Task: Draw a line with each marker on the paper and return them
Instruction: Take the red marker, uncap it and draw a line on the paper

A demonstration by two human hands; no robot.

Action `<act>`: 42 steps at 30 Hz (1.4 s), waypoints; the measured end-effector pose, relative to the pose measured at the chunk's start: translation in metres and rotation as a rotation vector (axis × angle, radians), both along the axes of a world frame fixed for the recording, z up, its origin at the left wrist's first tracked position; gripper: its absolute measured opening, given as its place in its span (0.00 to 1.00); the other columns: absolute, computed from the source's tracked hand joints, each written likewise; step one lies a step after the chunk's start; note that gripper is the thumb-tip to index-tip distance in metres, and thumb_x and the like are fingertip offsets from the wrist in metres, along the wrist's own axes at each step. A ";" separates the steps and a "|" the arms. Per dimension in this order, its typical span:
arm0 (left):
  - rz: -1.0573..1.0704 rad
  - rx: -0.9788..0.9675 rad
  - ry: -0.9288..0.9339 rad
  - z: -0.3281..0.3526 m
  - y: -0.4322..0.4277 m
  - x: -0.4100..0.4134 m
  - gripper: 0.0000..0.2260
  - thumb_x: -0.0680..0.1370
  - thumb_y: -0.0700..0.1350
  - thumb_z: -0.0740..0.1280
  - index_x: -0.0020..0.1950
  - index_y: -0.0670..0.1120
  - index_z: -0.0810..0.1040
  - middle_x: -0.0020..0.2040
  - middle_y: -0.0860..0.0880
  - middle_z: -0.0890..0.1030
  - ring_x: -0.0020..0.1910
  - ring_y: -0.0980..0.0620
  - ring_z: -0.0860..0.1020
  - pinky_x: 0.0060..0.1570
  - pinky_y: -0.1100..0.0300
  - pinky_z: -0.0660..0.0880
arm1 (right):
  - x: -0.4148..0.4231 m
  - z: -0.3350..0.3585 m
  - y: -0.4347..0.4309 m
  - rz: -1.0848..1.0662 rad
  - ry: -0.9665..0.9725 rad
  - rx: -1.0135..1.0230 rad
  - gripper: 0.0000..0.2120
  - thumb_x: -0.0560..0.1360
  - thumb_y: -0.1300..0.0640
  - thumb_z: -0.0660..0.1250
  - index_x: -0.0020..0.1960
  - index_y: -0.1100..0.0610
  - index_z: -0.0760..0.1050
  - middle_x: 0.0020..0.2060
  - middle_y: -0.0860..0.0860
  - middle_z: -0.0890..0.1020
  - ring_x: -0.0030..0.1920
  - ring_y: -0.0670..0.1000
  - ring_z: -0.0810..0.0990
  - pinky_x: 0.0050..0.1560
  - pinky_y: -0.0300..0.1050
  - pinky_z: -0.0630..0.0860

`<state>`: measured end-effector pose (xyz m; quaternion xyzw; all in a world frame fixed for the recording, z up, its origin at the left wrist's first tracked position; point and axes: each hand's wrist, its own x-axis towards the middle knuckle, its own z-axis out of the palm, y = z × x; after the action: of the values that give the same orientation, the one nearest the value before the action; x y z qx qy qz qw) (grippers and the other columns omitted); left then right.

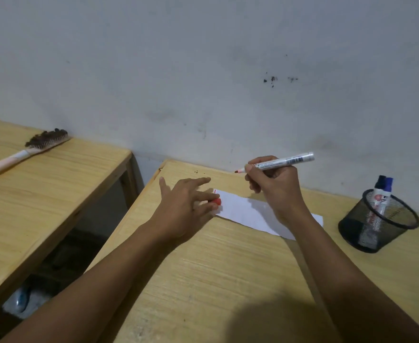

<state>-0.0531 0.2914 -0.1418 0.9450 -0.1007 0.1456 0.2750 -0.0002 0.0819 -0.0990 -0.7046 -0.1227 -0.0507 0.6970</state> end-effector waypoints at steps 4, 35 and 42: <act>0.010 -0.138 -0.117 0.044 -0.020 0.000 0.13 0.75 0.65 0.61 0.54 0.66 0.80 0.69 0.61 0.73 0.68 0.58 0.67 0.70 0.30 0.43 | -0.023 0.030 -0.021 0.000 0.015 0.054 0.06 0.79 0.62 0.70 0.47 0.65 0.81 0.33 0.57 0.82 0.31 0.51 0.76 0.33 0.45 0.72; -0.148 -0.046 -0.559 0.207 -0.213 -0.075 0.10 0.78 0.59 0.62 0.53 0.57 0.80 0.53 0.60 0.82 0.59 0.56 0.75 0.71 0.34 0.47 | -0.155 0.134 -0.157 -0.646 -0.319 -0.376 0.12 0.74 0.43 0.74 0.57 0.38 0.80 0.61 0.37 0.77 0.67 0.44 0.71 0.71 0.59 0.62; -0.252 -0.245 -0.382 0.197 -0.263 -0.032 0.11 0.75 0.62 0.65 0.49 0.59 0.82 0.50 0.62 0.83 0.53 0.59 0.79 0.67 0.35 0.57 | -0.119 0.119 -0.200 -0.589 -0.351 -0.491 0.05 0.75 0.50 0.75 0.46 0.44 0.79 0.42 0.36 0.82 0.46 0.37 0.80 0.62 0.55 0.75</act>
<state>-0.0852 0.0283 0.0552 0.8399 -0.2492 0.2972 0.3796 -0.1191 -0.1180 0.0196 -0.8354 -0.0415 -0.3361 0.4329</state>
